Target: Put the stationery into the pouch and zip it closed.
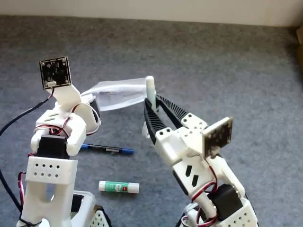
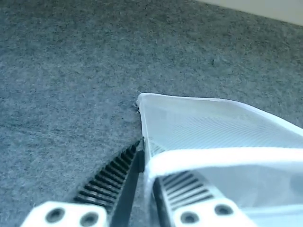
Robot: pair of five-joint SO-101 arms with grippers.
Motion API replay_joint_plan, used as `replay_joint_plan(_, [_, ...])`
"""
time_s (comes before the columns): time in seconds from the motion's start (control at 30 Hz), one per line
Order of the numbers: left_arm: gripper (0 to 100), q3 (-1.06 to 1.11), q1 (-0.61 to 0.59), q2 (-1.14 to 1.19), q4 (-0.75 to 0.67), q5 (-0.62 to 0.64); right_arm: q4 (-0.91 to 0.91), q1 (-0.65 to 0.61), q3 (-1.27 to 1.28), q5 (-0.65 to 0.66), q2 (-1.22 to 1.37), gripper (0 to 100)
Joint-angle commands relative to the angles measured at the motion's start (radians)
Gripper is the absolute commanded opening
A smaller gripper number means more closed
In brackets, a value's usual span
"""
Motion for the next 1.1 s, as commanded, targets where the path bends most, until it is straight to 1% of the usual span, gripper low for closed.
replay_joint_plan(0.0, [1,0.002,-0.019,0.005,-0.015,0.009,-0.084,-0.062,-0.013,-0.003,-0.018,0.5])
replay_joint_plan(0.1, [1,0.019,-0.019,0.005,-0.032,0.009,-0.120,-0.107,-0.016,0.015,-0.016,0.5])
replay_joint_plan(0.2, [1,0.039,-0.019,0.005,-0.069,0.009,-0.197,-0.136,-0.018,0.100,-0.016,0.5])
replay_joint_plan(0.3, [1,0.042,-0.019,0.005,-0.078,0.009,-0.277,-0.166,-0.012,0.146,-0.015,0.5])
replay_joint_plan(0.43, [1,0.042,-0.019,0.005,-0.077,0.009,-0.369,-0.196,-0.015,0.150,0.007,0.5])
replay_joint_plan(0.53, [1,0.042,-0.019,0.005,-0.077,0.009,-0.447,-0.194,-0.018,0.150,0.074,0.5])
replay_joint_plan(0.67, [1,0.042,-0.019,0.005,-0.077,0.009,-0.607,-0.194,-0.027,0.153,0.196,0.5])
replay_joint_plan(0.8, [1,0.042,-0.019,0.005,-0.077,0.009,-0.753,-0.189,-0.091,0.153,0.325,0.5])
replay_joint_plan(0.93, [1,0.044,-0.019,0.005,-0.077,0.009,-0.829,-0.189,-0.150,0.153,0.424,0.5])
replay_joint_plan(1.07, [1,0.044,-0.019,0.005,-0.077,0.009,-0.892,-0.189,-0.153,0.153,0.484,0.5])
